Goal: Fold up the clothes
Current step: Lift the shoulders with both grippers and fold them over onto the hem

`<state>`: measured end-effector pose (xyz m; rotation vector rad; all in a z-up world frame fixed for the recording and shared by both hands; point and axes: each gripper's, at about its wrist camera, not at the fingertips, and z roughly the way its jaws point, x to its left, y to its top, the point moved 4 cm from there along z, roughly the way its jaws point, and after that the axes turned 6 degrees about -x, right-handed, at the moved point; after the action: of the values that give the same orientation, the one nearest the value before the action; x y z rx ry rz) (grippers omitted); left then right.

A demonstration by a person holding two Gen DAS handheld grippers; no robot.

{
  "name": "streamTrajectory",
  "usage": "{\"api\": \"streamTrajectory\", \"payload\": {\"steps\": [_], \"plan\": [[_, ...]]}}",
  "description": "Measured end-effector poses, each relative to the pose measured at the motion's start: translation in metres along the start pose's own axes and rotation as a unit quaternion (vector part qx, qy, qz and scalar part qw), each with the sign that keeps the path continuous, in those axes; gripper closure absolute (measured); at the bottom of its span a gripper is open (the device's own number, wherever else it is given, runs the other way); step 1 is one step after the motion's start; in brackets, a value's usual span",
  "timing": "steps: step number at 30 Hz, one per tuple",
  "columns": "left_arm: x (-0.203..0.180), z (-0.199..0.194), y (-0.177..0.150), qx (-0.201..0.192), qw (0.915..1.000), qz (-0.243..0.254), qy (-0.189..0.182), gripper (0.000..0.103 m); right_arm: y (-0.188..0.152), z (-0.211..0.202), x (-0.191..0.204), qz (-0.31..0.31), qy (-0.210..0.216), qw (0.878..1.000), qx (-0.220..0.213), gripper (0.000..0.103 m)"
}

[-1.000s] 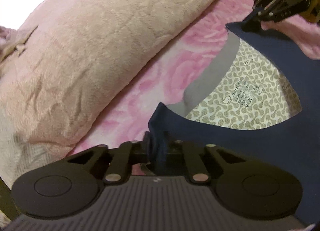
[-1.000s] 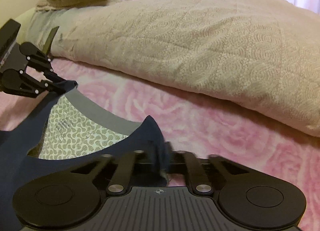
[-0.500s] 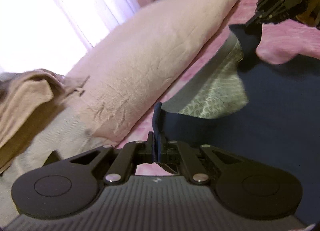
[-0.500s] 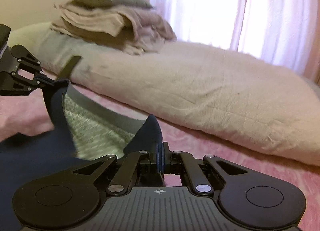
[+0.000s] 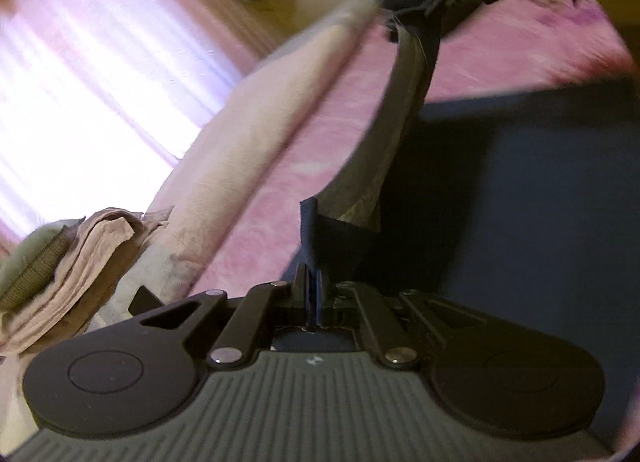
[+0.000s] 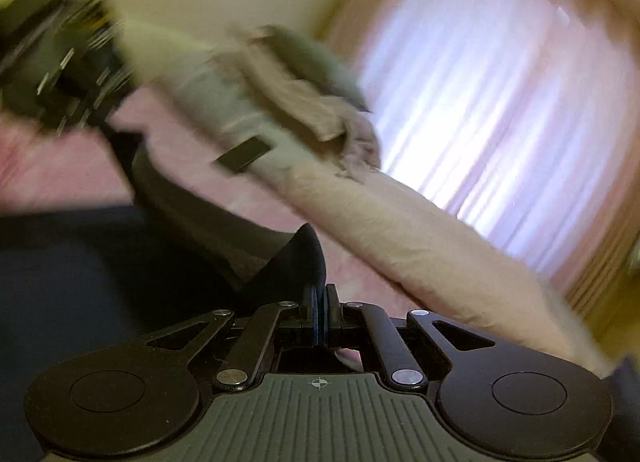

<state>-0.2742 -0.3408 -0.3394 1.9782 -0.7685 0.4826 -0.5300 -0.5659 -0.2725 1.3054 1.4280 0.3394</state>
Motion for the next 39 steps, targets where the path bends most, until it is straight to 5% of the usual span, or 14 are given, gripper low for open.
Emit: {"api": "streamTrajectory", "payload": {"steps": [8, 16, 25, 32, 39], "plan": [[-0.122, -0.065, -0.028, 0.035, 0.9991, 0.022, -0.008, 0.102, -0.056, -0.088, 0.146, -0.043, 0.03, 0.998, 0.045, 0.103], [-0.173, -0.069, -0.056, 0.043, 0.9966, 0.066, 0.026, 0.102, -0.083, -0.102, 0.191, -0.137, 0.015, 0.989, 0.05, 0.103], [-0.189, -0.063, -0.073, 0.068, 0.9955, 0.064, 0.014, 0.099, -0.115, -0.098, 0.207, -0.166, 0.036, 0.982, 0.086, 0.102], [-0.187, -0.091, -0.083, 0.089, 0.9955, 0.032, 0.012, 0.097, -0.119, -0.117, 0.198, -0.11, 0.026, 0.987, 0.116, 0.102], [-0.156, -0.104, -0.076, 0.087, 0.9933, -0.054, 0.054, 0.097, -0.096, -0.108, 0.169, 0.055, 0.015, 0.992, 0.11, 0.102]]}}
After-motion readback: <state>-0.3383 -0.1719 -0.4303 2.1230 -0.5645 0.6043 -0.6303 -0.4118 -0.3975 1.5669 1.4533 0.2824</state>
